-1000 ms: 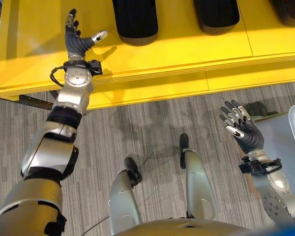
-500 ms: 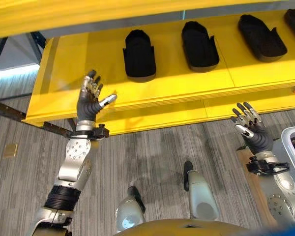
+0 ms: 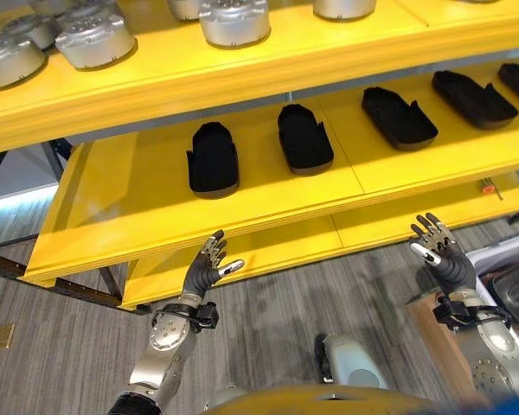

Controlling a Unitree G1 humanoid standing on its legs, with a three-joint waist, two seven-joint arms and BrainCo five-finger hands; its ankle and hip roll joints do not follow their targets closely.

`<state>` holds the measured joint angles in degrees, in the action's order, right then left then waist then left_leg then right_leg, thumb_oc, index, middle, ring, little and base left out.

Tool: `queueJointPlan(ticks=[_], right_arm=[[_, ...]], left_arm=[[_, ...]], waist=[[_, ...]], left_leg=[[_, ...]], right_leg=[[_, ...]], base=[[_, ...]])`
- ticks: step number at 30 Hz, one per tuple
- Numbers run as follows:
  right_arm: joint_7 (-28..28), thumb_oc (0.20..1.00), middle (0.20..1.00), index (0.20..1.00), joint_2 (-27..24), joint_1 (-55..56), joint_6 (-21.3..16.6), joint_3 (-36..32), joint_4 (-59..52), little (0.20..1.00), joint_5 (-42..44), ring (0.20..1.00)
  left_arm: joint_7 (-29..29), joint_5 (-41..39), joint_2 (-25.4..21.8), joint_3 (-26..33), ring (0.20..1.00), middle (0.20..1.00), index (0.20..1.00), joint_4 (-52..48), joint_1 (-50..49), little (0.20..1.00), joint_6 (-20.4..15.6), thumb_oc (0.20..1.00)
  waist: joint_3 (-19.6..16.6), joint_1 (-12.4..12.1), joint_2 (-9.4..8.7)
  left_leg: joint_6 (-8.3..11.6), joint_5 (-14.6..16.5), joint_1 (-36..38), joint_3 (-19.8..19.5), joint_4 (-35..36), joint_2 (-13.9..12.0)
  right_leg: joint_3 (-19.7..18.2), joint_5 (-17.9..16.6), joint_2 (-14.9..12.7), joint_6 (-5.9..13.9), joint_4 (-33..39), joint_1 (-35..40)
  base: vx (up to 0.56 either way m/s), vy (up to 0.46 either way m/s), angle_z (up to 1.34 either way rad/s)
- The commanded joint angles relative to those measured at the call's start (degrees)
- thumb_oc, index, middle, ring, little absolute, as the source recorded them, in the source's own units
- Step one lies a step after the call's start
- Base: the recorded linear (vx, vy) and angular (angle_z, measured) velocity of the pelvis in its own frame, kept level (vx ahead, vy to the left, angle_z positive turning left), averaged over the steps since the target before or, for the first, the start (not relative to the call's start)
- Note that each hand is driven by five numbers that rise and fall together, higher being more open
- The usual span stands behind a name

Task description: Move parts from the plastic box to the shelf.

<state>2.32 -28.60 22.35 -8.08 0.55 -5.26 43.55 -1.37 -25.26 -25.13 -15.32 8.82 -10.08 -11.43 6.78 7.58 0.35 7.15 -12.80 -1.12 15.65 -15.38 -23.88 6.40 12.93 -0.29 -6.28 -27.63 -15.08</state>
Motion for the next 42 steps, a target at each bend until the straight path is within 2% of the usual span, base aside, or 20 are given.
queueJointPlan(ticks=[1, 2, 3, 6, 7, 10, 16, 17, 18, 21, 24, 26, 32, 35, 37, 38, 39, 40, 41, 42], right_arm=[[1.03, 1.000, 1.000, 1.000, -1.27, 1.50, -2.06, -1.68, -3.91, 1.000, -0.91, 1.000], [1.03, 1.000, 1.000, 1.000, -1.27, 1.49, -2.06, -1.67, -3.91, 1.000, -0.91, 1.000], [1.41, 1.000, 1.000, 1.000, -1.15, 0.81, -1.56, -0.96, -3.79, 1.000, -1.27, 1.000], [1.69, 1.000, 1.000, 1.000, 0.03, -1.89, -1.24, 1.00, -3.27, 1.000, -1.82, 1.000], [2.32, 1.000, 1.000, 1.000, 1.04, -2.84, -0.97, 2.28, -2.44, 1.000, -2.31, 1.000], [2.79, 1.000, 1.000, 1.000, 2.14, -2.43, -0.65, 2.00, -2.62, 1.000, -0.87, 1.000], [2.69, 1.000, 1.000, 1.000, 2.62, -4.48, 0.20, 4.51, -1.77, 1.000, -1.04, 1.000], [2.44, 1.000, 1.000, 1.000, 2.93, -5.56, -0.02, 5.36, -1.73, 1.000, -1.13, 1.000], [1.83, 1.000, 1.000, 1.000, 3.35, -6.67, 0.00, 6.59, -1.52, 1.000, -1.60, 1.000], [1.89, 1.000, 1.000, 1.000, 3.35, -8.00, 0.28, 7.89, -1.70, 1.000, -1.74, 1.000], [1.35, 1.000, 1.000, 1.000, 3.18, -8.31, 0.84, 7.70, -1.89, 1.000, -2.89, 1.000], [1.04, 1.000, 1.000, 1.000, 2.90, -7.59, 1.11, 6.92, -2.61, 1.000, -3.15, 1.000], [1.07, 1.000, 1.000, 1.000, 1.20, -6.71, 0.97, 6.17, -3.87, 1.000, -1.74, 1.000], [0.04, 1.000, 1.000, 1.000, -0.28, -6.52, -0.02, 5.24, -2.50, 1.000, -1.25, 1.000], [0.17, 1.000, 1.000, 1.000, -0.97, -6.00, -0.33, 4.35, -2.78, 1.000, -0.73, 1.000], [-0.05, 1.000, 1.000, 1.000, -1.23, -5.20, -0.21, 3.79, -2.78, 1.000, -0.94, 1.000], [0.04, 1.000, 1.000, 1.000, -0.75, -4.43, -0.18, 3.19, -2.60, 1.000, -0.39, 1.000], [-0.21, 1.000, 1.000, 1.000, -0.56, -4.46, -0.29, 3.40, -1.59, 1.000, 0.29, 1.000], [-0.06, 1.000, 1.000, 1.000, -0.31, -5.41, -0.49, 4.84, 0.01, 1.000, 1.16, 1.000], [0.03, 1.000, 1.000, 1.000, -0.14, -5.45, -0.37, 4.74, 0.35, 1.000, 1.78, 1.000]], left_arm=[[3.18, 0.92, 0.08, 2.60, 1.000, 1.000, 1.000, -4.88, -0.34, 1.000, -1.86, 1.000], [3.18, 0.92, 0.08, 2.61, 1.000, 1.000, 1.000, -4.89, -0.35, 1.000, -1.85, 1.000], [3.30, 2.01, -0.15, 3.04, 1.000, 1.000, 1.000, -6.30, -0.87, 1.000, -2.16, 1.000], [2.66, 2.27, 0.24, 4.49, 1.000, 1.000, 1.000, -8.19, -1.85, 1.000, -2.30, 1.000], [2.81, 1.86, 0.68, 4.76, 1.000, 1.000, 1.000, -9.05, -2.64, 1.000, -2.65, 1.000], [3.71, 2.00, -0.06, 4.49, 1.000, 1.000, 1.000, -10.52, -2.80, 1.000, -2.48, 1.000], [3.54, 0.94, -1.55, 3.26, 1.000, 1.000, 1.000, -11.72, -2.02, 1.000, -2.07, 1.000], [3.06, 0.80, -1.92, 3.68, 1.000, 1.000, 1.000, -11.86, -1.65, 1.000, -2.12, 1.000], [2.65, 0.23, -2.29, 4.70, 1.000, 1.000, 1.000, -12.10, -2.01, 1.000, -2.13, 1.000], [2.57, -1.35, -2.41, 5.29, 1.000, 1.000, 1.000, -12.09, -2.96, 1.000, -1.99, 1.000], [2.68, -0.86, -2.58, 6.46, 1.000, 1.000, 1.000, -12.56, -4.11, 1.000, -1.54, 1.000], [2.53, -0.52, -2.15, 7.07, 1.000, 1.000, 1.000, -11.85, -4.59, 1.000, -1.42, 1.000], [2.55, -0.91, -0.47, 5.98, 1.000, 1.000, 1.000, -11.52, -3.40, 1.000, -1.63, 1.000], [2.72, -2.37, 0.86, 5.12, 1.000, 1.000, 1.000, -11.00, -2.62, 1.000, -1.64, 1.000], [2.88, -2.45, 0.86, 4.93, 1.000, 1.000, 1.000, -10.94, -2.54, 1.000, -1.30, 1.000], [3.00, -2.34, 0.94, 4.77, 1.000, 1.000, 1.000, -10.89, -3.20, 1.000, -0.84, 1.000], [3.28, -2.35, 1.65, 5.11, 1.000, 1.000, 1.000, -10.68, -4.37, 1.000, -0.73, 1.000], [3.32, -2.60, 2.00, 5.79, 1.000, 1.000, 1.000, -10.49, -5.33, 1.000, -0.71, 1.000], [2.67, -2.23, 2.54, 6.38, 1.000, 1.000, 1.000, -9.85, -5.63, 1.000, -1.05, 1.000], [2.56, -2.09, 2.67, 6.47, 1.000, 1.000, 1.000, -9.87, -5.45, 1.000, -1.13, 1.000]], waist=[[3.23, 0.06, -0.22], [3.23, 0.11, -0.23], [3.60, -1.73, -0.99], [3.66, -3.71, -1.18], [2.96, -3.18, -0.39], [1.61, -2.29, -1.03], [2.30, -2.06, -0.66], [2.99, -3.24, -0.36], [3.19, -4.60, 0.53], [3.40, -4.64, 0.60], [3.31, -4.84, -0.08], [2.69, -4.74, -1.08], [1.74, -2.01, 0.00], [2.04, -0.95, 1.03], [3.15, -1.37, 0.10], [3.77, -2.01, -1.11], [4.01, -2.45, -1.83], [4.02, -2.84, -1.56], [3.64, -4.37, -1.21], [3.43, -4.34, -0.88]], left_leg=[[2.06, -8.34, -10.22, -3.09, -3.72, 1.53], [2.05, -8.32, -10.25, -3.13, -3.74, 1.56], [-0.52, -1.06, -13.78, -7.96, -3.89, 13.15], [-2.57, 5.08, -13.39, -15.11, 1.81, 23.49], [-5.89, 7.78, -7.53, -17.25, 8.15, 24.66], [-7.16, 9.29, -5.79, -17.00, 10.24, 25.71], [-8.62, 11.39, -2.67, -10.00, 12.26, 23.19], [-8.61, 12.46, -1.99, -7.70, 11.93, 22.08], [-8.10, 13.65, -0.77, -4.44, 11.87, 20.13], [-7.53, 14.44, 1.07, -2.14, 12.04, 18.82], [-5.55, 17.67, 4.34, 1.05, 11.06, 17.33], [-3.81, 20.36, 6.33, 3.99, 7.92, 15.04], [-0.31, 16.25, 7.31, 5.70, 5.05, 8.46], [1.56, 4.03, 2.92, 4.06, -6.63, 3.98], [1.54, 2.04, -0.94, 0.77, -14.38, 4.22], [0.52, 3.92, -3.32, -2.18, -16.08, 7.40], [-0.64, 5.54, -5.73, -3.27, -11.19, 7.89], [-0.18, 1.87, -5.38, -3.15, -0.08, 4.18], [2.64, -7.00, -2.00, -5.70, 15.34, -1.02], [3.03, -7.16, -1.43, -6.57, 15.32, -1.08]], right_leg=[[-4.76, -7.61, -2.89, 6.75, 17.84, 12.38], [-4.72, -7.61, -2.91, 6.76, 17.85, 12.40], [-6.52, -10.20, -3.34, 7.56, 20.58, 12.84], [-9.81, -11.88, -1.69, 9.07, 21.87, 13.40], [-11.29, -12.52, -0.19, 9.73, 21.59, 12.92], [-12.27, -13.34, -0.72, 9.93, 22.60, 12.97], [-10.96, -13.21, -1.51, 11.89, 15.35, 7.70], [-5.37, -13.30, -4.89, 12.51, 13.75, 6.78], [3.84, -14.23, -12.25, 12.52, 13.73, 6.97], [5.80, -17.78, -17.38, 13.79, 14.94, 6.32], [9.47, -25.30, -25.40, 18.40, 22.09, 6.78], [13.37, -25.62, -26.41, 19.90, 23.39, 8.64], [11.16, -19.05, -20.12, 16.92, 18.85, 7.71], [8.68, -15.00, -12.27, 10.87, 21.17, 8.50], [8.15, -13.77, -10.41, 8.74, 22.16, 10.13], [6.88, -12.87, -9.50, 8.35, 22.61, 11.17], [5.10, -13.07, -9.05, 9.17, 23.00, 12.01], [3.09, -12.37, -8.46, 10.14, 23.05, 12.51], [-1.13, -10.80, -8.21, 12.12, 21.46, 12.12], [-1.82, -10.69, -8.42, 12.60, 21.07, 12.04]], base=[[-0.05, -0.151, 0.72], [-0.01, 0.011, 0.24], [0.04, 0.028, -0.06], [0.12, 0.054, -1.05], [0.15, 0.113, -1.48], [0.09, 0.071, -1.12], [-0.03, 0.035, -0.73], [-0.09, -0.114, -1.39], [-0.05, -0.113, -1.21], [0.05, -0.156, -1.26], [0.14, -0.268, -0.73], [0.20, -0.334, -0.73], [0.18, -0.402, -0.51], [0.11, -0.461, -0.54], [0.09, -0.341, -0.99], [0.20, -0.232, -0.59], [0.31, -0.005, -0.56], [0.48, 0.375, -1.25], [0.44, 0.465, -2.26], [0.37, 0.397, -2.74]])
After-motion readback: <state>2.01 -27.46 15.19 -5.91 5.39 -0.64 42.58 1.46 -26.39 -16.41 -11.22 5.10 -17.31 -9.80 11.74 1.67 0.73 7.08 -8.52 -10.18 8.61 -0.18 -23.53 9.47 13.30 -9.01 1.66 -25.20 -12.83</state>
